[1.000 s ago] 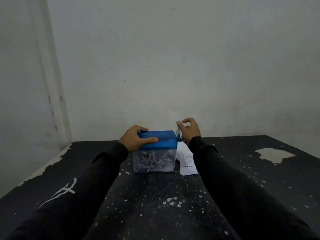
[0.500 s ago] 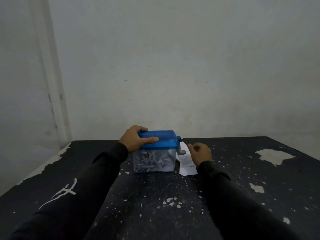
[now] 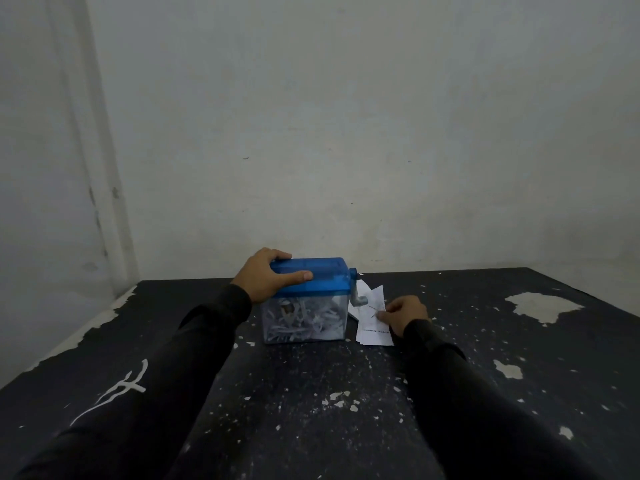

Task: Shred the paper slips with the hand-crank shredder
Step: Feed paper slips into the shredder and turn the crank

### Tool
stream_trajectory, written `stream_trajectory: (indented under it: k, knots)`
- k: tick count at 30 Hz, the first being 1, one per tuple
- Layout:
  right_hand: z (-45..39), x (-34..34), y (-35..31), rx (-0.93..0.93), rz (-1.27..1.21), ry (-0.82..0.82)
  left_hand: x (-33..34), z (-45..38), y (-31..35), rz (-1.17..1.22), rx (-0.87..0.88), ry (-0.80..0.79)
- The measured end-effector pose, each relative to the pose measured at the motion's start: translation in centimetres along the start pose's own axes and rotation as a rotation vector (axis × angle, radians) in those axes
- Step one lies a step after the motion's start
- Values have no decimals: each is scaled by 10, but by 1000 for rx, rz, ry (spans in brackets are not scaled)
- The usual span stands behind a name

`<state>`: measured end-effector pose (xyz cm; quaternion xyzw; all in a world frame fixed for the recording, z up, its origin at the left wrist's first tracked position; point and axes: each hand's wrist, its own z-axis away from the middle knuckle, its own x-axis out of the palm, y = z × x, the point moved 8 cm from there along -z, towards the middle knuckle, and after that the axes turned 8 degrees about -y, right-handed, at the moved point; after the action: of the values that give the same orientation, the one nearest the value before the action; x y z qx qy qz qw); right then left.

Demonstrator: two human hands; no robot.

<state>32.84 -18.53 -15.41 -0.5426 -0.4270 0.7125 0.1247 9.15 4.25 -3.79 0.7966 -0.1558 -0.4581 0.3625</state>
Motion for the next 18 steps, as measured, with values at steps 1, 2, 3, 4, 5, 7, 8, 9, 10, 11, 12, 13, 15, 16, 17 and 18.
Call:
stream_trajectory:
  k: [1,2,3,4,5,7,8,9,10,11,12,13,15,16,17,18]
  knots:
    - [0,-1,-2,-13,14,8,0,0,0,2,-1,0]
    - [-1,-2,-2,-24,29,14,0,0,0,6,-3,-1]
    - [-1,-3,-3,-32,41,21,0,0,0,8,-1,-2]
    - [-2,-5,-3,-38,45,28,0,0,0,11,-1,-3]
    - [-1,-6,-2,-43,45,36,0,1,1,12,3,-3]
    - [0,-9,-1,-60,39,62,-1,2,2,16,12,-2]
    - [1,-11,-2,-71,31,76,-1,2,2,19,12,-2]
    - [3,-12,-3,-77,20,88,-1,3,3,21,13,-2]
    - [5,-13,-4,-92,5,105,-1,3,3,22,13,-2]
    - [8,-16,-7,-112,-16,131,0,3,3,21,12,-2]
    - [11,-20,-10,-144,-44,165,0,3,3,20,11,-2]
    - [16,-25,-15,-190,-79,206,0,3,3,20,11,1]
    - [26,-35,-25,-283,-173,281,0,4,3,19,8,4]
    - [31,-40,-32,-325,-228,321,-1,4,3,15,7,3]
    - [37,-46,-39,-373,-278,368,0,4,3,9,7,-4]
    - [43,-52,-48,-428,-319,419,0,4,3,1,4,-10]
